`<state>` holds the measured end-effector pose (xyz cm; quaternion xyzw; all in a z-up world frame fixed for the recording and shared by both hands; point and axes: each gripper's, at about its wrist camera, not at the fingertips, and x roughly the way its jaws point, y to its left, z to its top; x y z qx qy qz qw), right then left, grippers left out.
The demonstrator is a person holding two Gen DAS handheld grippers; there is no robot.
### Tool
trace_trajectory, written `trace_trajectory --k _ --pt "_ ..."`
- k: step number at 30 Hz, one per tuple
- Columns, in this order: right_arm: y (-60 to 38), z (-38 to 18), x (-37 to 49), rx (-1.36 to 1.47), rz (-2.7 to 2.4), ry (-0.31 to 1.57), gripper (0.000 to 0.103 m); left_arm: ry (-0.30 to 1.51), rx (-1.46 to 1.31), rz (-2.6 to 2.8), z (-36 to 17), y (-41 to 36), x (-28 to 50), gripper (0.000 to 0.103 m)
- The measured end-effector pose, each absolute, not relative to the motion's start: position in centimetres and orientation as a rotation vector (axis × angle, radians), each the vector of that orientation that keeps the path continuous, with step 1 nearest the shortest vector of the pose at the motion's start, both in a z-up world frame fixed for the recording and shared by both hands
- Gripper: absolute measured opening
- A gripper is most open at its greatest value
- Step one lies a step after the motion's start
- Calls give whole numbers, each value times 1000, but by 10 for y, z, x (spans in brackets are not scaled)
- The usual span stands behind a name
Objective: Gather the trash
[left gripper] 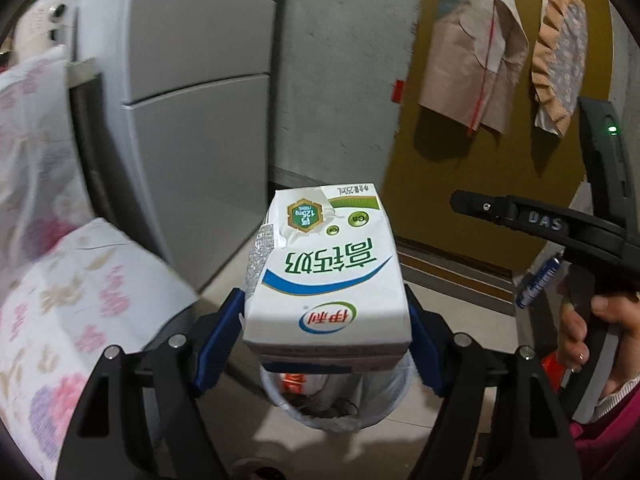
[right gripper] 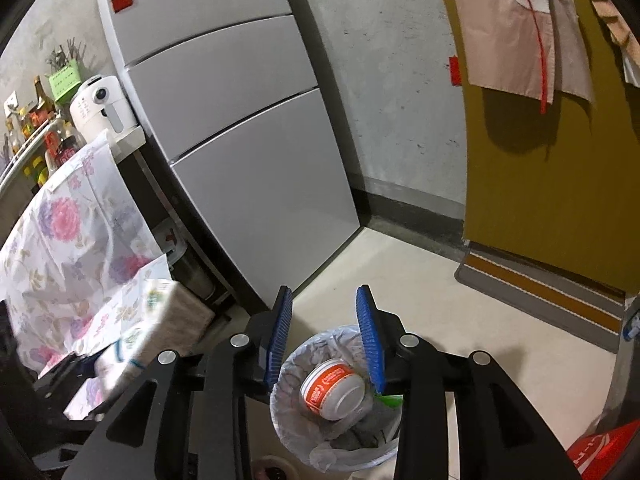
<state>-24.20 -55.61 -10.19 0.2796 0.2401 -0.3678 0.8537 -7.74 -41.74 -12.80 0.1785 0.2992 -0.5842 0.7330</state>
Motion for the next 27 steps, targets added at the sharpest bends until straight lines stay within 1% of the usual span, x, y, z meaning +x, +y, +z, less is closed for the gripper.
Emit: trace_trajectory --k 2,3,7,12,15,16,17,19,20,21,26,27 --pt "-560 -105 -247 600 -781 507 38 669 399 -1283 -133 -427 -77 90" --pt "-561 -107 -248 605 -782 509 38 671 401 -1275 -136 -431 -75 91" --pt "-560 -112 -247 612 -778 522 38 704 400 -1247 -144 -428 -67 91" --pt "-546 -111 -233 585 -729 559 39 701 390 -1168 -140 -408 -52 91" --pt "-528 -107 -220 546 -680 597 44 705 399 -1094 -137 -389 -43 91" --pt "-521 -106 -216 533 -669 611 49 712 402 -1062 -136 -381 -41 91" --pt "-514 -106 -212 516 -654 631 57 719 403 -1040 -134 -374 -39 92" --pt "-495 -103 -203 476 -617 671 62 732 395 -1009 -130 -358 -38 95" --pt "-489 -102 -200 464 -607 686 67 739 394 -987 -128 -351 -37 96" --pt "-477 -99 -197 440 -595 709 69 744 392 -964 -125 -343 -36 96" --pt "-439 -86 -192 363 -578 772 88 798 399 -877 -110 -296 -37 96" --pt "-433 -81 -191 356 -573 779 89 817 400 -866 -106 -287 -37 96"
